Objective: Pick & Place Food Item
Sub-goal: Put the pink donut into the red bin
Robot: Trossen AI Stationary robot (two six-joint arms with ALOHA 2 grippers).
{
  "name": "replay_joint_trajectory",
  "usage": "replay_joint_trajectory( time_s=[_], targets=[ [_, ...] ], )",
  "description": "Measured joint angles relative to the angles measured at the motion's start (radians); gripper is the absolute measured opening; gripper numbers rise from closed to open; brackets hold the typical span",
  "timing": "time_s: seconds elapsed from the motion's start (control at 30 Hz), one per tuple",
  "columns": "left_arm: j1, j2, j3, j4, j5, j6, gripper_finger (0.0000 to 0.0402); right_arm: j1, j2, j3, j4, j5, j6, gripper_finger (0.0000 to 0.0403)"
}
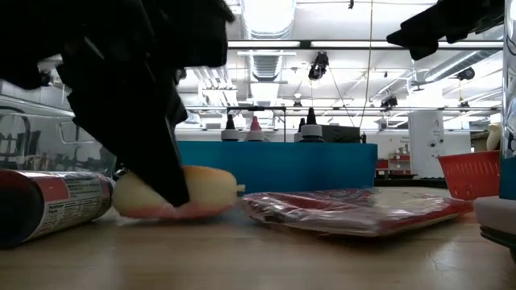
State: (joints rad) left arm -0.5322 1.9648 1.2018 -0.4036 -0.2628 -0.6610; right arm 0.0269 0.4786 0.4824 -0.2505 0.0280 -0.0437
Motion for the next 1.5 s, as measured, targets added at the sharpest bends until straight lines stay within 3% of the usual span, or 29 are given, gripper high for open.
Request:
replay_joint_trajectory(
  time_s=[0.27,0.53,0.97,1.37,1.5],
  targets=[
    [-0.011,0.0,0.045,-0.01,-0.031,0.032,0.0003,0.0,0.0,0.0,0.0,0.0,0.0,0.0189],
    [-0.019,-0.002,0.107,-0.151,-0.125,0.043,0.0002,0.0,0.0,0.0,0.0,0.0,-0.007,0.0189],
    [-0.021,-0.079,0.108,-0.15,-0.298,0.141,0.0001,0.0,0.002,0.0,0.009,-0.004,-0.04,0.0189],
    [0.013,-0.169,0.1,0.073,-0.329,0.49,0.0,0.002,0.093,-0.029,0.199,-0.093,-0.145,0.0189],
    [0.032,-0.225,0.032,0.282,-0.263,0.622,0.0,0.002,0.14,-0.045,0.272,-0.114,-0.174,0.0189]
  ],
)
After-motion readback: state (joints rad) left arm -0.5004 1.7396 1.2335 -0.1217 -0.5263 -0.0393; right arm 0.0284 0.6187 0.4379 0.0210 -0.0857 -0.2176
